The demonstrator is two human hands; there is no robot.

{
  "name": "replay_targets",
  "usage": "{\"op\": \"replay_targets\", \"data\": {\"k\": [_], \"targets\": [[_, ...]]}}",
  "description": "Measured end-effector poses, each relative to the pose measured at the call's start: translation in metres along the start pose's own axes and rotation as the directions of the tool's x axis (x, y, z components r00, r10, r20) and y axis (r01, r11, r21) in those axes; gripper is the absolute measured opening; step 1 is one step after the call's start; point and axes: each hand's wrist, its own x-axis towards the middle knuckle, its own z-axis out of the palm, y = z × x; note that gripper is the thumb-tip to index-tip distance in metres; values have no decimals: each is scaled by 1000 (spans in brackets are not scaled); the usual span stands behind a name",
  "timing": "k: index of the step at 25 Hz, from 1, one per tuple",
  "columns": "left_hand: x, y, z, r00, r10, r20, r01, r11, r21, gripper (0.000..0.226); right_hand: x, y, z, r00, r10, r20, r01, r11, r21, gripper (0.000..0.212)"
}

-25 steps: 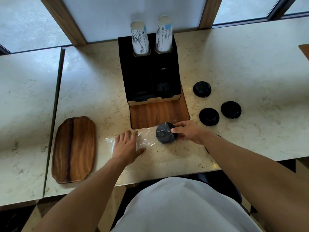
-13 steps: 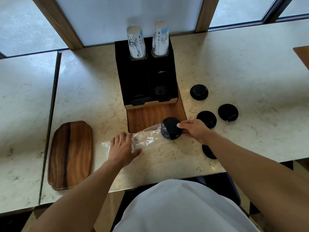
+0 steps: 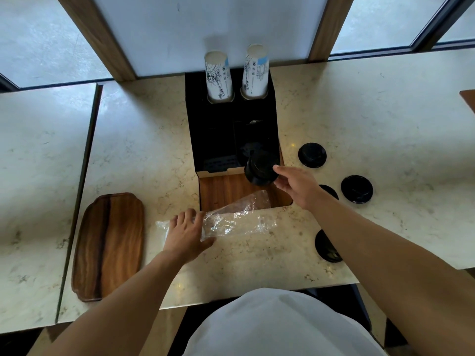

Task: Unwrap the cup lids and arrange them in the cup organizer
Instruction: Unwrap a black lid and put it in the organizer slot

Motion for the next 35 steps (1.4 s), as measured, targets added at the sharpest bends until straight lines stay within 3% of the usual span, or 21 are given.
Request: {"op": "replay_targets", "data": {"k": [5, 12, 17, 27, 35], "targets": [[3, -5, -3, 999, 25, 35, -25, 1000, -7, 84, 25, -15, 30, 1000, -5, 11, 4, 996, 92, 26], [5, -5, -5, 999, 19, 43, -19, 1000, 4, 81, 56, -30, 55, 976, -54, -210, 35, 995, -90, 16], [6, -3, -4, 1000, 2, 24, -3, 1000, 18, 81, 60, -32, 60, 958, -47, -283, 31, 998, -62, 15], [8, -1, -4, 999, -26, -18, 27, 1000, 2, 78, 67, -25, 72, 918, -224, -327, 57, 890, -452, 40], [7, -2, 0, 999, -25, -29, 25, 1000, -3, 77, 74, -25, 77, 916, -226, -332, 18, 849, -527, 37]]}}
